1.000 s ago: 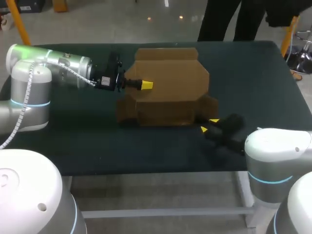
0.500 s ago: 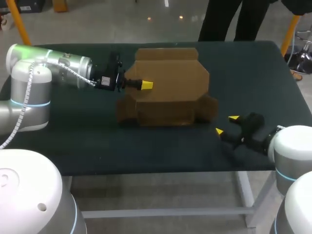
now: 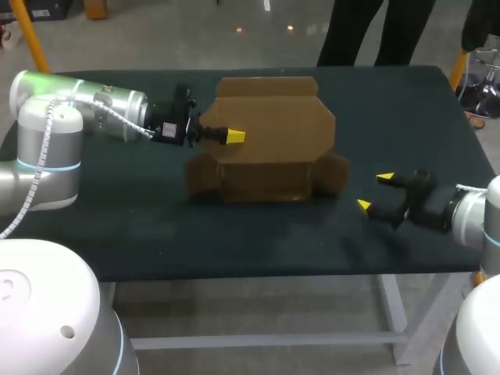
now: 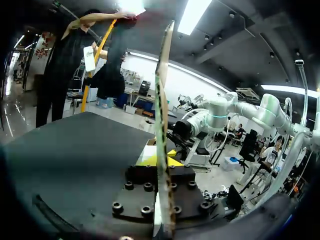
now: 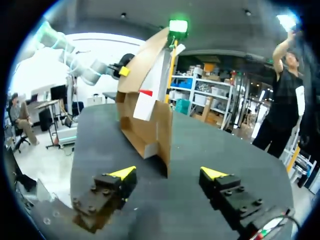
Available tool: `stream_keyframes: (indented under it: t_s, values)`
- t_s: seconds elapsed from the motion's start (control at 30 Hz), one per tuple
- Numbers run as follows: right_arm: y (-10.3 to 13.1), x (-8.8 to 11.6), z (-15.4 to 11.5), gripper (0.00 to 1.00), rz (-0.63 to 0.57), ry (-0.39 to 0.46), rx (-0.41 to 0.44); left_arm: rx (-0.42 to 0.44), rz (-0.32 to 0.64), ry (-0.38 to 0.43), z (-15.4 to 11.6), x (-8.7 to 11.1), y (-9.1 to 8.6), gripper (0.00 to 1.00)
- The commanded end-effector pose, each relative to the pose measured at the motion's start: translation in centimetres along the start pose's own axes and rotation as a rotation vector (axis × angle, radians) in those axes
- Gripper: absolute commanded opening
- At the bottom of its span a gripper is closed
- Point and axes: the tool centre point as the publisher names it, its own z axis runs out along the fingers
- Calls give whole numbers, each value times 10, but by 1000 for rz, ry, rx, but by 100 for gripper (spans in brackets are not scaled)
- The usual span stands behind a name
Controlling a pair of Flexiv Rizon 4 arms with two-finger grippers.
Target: Assemble the packaging by folding the flat box into shape, placing the metal phone stand inside, and closing the box properly
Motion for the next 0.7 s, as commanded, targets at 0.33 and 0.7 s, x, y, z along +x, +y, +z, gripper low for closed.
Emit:
stream_keyframes:
  t_s: [0.33,0.7]
  values:
    - [2,-15,45,85,-10,198,-61,-1,0,0,1,-1,3,0]
    - [9,-17,76,59,6,211,-66,-1,0,0,1,-1,3,0]
